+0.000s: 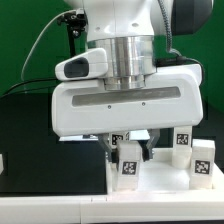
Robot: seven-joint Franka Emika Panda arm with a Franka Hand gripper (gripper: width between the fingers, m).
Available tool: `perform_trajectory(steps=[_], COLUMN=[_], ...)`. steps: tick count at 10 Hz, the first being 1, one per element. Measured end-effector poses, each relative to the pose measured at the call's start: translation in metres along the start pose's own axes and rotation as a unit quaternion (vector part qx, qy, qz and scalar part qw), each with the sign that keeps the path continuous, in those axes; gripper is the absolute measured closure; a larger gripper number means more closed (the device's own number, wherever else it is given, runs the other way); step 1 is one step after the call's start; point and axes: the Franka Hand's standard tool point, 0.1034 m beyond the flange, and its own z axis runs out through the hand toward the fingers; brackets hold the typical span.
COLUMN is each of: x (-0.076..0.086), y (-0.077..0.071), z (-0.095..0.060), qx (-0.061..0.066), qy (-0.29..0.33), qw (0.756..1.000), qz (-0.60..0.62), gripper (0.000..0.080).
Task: Assemble square table
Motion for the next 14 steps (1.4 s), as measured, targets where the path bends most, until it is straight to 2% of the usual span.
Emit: perform_trajectory(steps=[2,3,4,5,7,8,9,11,12,13,14], x=[-0.0005,-0.0016,-0.0029,-0.0032,-0.002,-0.0023,-0.0018,-0.0039,-0.004,-0.0038,-0.0038], y=[0.0017,0.002,0.0022,0.0034,0.0063,0.0071,0.0073,0.0046,0.0044,0.0043,0.0043], z=[0.0008,0.0011,0.0009,0.0014,0.0007,0.0002,-0.0008,0.0012,0.0013,0.0012,0.0005], qx=[-0.003,-0.006,-0.007,0.001,0.011,0.013,0.012,0.009,0.009,0.011,0.014], qy=[0.006,0.013,0.013,0.006,-0.009,-0.016,-0.022,-0.026,-0.026,-0.028,-0.037], qw=[0.991,0.978,0.956,0.92,0.858,0.837,0.836,0.805,0.798,0.767,0.714], qz=[0.132,0.207,0.292,0.392,0.514,0.547,0.548,0.593,0.601,0.641,0.699], gripper=[0.0507,0.0507,0.0507,0.0507,0.0507,0.0507,0.0507,0.0508,0.0508,0.0508,0.0508])
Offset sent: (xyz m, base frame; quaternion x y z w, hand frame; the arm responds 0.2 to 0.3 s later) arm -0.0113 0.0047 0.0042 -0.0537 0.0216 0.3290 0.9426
